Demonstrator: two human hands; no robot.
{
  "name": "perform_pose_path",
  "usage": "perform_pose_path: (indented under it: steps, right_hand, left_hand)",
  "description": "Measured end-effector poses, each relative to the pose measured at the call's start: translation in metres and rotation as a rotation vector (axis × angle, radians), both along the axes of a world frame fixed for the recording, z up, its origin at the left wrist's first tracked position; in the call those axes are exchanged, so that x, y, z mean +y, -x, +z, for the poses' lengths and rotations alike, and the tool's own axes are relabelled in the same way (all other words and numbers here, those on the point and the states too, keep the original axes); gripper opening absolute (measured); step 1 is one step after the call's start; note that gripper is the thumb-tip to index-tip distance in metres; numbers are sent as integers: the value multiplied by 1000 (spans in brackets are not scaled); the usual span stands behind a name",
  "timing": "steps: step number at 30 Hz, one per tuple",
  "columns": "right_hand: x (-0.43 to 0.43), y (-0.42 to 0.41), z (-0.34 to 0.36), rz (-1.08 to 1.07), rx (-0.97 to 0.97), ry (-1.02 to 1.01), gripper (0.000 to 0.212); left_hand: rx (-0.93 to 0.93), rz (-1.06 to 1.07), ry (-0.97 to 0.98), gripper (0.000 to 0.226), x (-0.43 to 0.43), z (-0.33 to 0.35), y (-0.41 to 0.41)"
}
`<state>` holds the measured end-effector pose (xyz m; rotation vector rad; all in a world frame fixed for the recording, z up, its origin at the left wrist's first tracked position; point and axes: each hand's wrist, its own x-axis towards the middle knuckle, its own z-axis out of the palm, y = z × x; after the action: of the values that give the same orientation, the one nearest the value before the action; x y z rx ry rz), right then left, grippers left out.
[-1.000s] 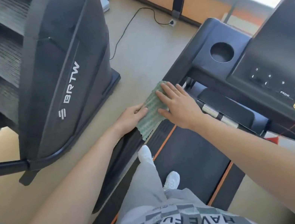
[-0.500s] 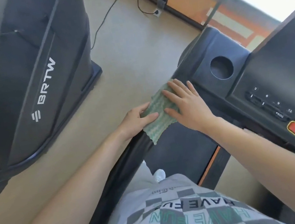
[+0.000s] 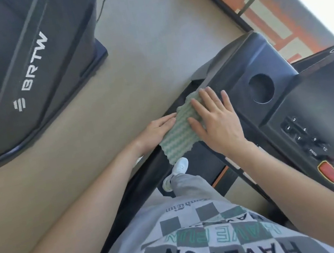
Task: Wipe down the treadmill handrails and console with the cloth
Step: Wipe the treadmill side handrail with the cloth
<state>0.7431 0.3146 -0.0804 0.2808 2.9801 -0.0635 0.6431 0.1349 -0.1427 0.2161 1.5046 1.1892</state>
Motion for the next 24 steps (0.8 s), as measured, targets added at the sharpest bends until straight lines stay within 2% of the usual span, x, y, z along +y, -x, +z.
perform_pose_path:
  steps: [5,9,14,19,24]
  right_hand:
    - [19,17,-2,-75,-34,-40,59]
    - [13,15,-3,-75,-30,-28,55]
    - [-12,-1,-4,-41,37,45,44]
    - [-45,-27,-9,50,51,189,45]
    - [-52,-37,-15,22,123,188,42]
  left_hand:
    - [100,-59,-66,53,40,2,24]
    - [76,-178,-103,44,52,-2,39]
    - [-11,-160,-60,45,21,-1,30]
    - [-24,-150,-7,46,-30,-1,8]
    - [-47,-107,8,49,-35,3,1]
